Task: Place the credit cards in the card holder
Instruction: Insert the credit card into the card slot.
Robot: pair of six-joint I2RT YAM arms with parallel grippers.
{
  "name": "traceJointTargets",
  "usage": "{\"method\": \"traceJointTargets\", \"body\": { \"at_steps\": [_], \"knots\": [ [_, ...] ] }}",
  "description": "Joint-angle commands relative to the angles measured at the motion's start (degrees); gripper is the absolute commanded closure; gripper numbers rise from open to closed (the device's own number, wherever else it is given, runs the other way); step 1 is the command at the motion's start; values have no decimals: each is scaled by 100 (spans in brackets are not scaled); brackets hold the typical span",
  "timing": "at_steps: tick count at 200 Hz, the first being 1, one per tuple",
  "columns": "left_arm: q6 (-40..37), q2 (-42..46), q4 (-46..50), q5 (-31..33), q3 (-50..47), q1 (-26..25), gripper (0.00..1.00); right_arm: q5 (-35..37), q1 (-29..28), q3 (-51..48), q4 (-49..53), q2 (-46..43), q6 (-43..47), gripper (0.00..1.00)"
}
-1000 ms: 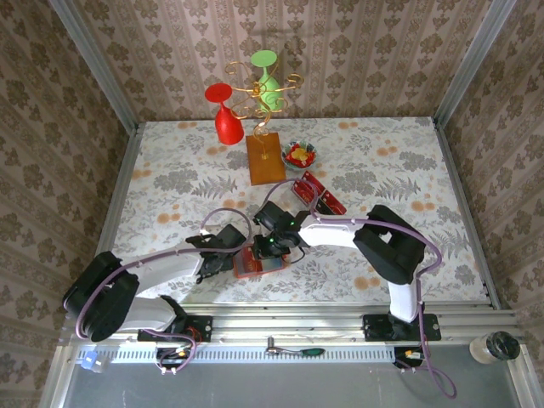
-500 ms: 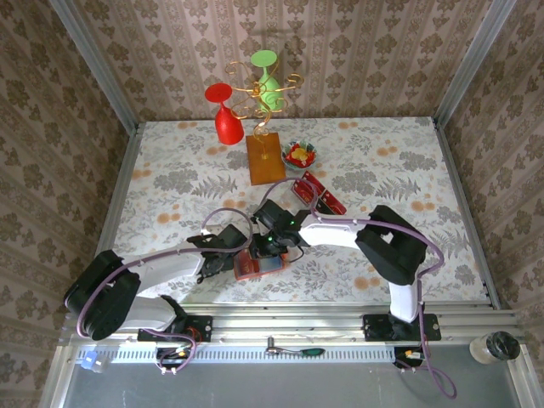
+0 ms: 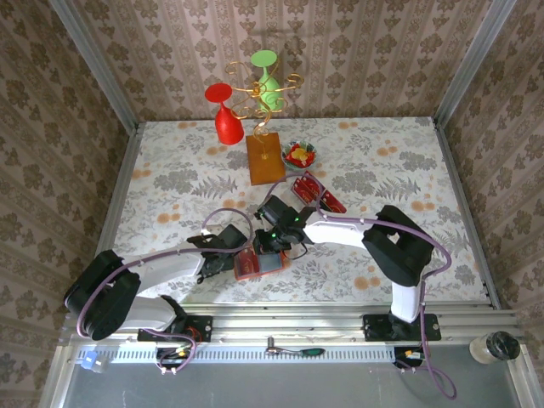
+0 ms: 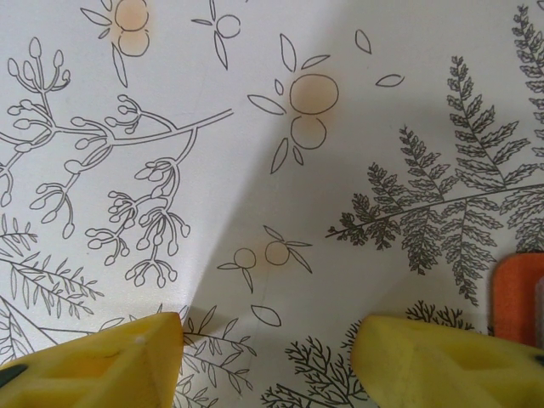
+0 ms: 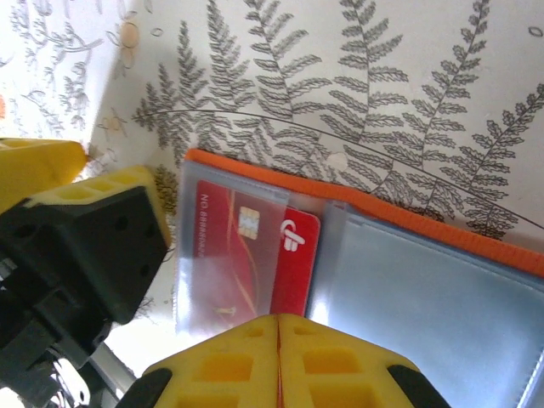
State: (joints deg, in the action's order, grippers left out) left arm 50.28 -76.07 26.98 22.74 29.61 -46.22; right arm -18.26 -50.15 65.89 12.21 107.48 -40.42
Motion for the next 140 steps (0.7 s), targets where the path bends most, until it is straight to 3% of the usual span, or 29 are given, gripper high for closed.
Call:
{"method": "traceJointTargets", "body": {
  "at_steps": [1,140],
  "knots": [
    [-58,-672,-1723,-902,-396,-35,37,-31,-44,27,62,211,69,91],
    [-66,-786,-1771,-928,-359,-66,37,-150,-390,574,212,738,52,92]
  ]
}}
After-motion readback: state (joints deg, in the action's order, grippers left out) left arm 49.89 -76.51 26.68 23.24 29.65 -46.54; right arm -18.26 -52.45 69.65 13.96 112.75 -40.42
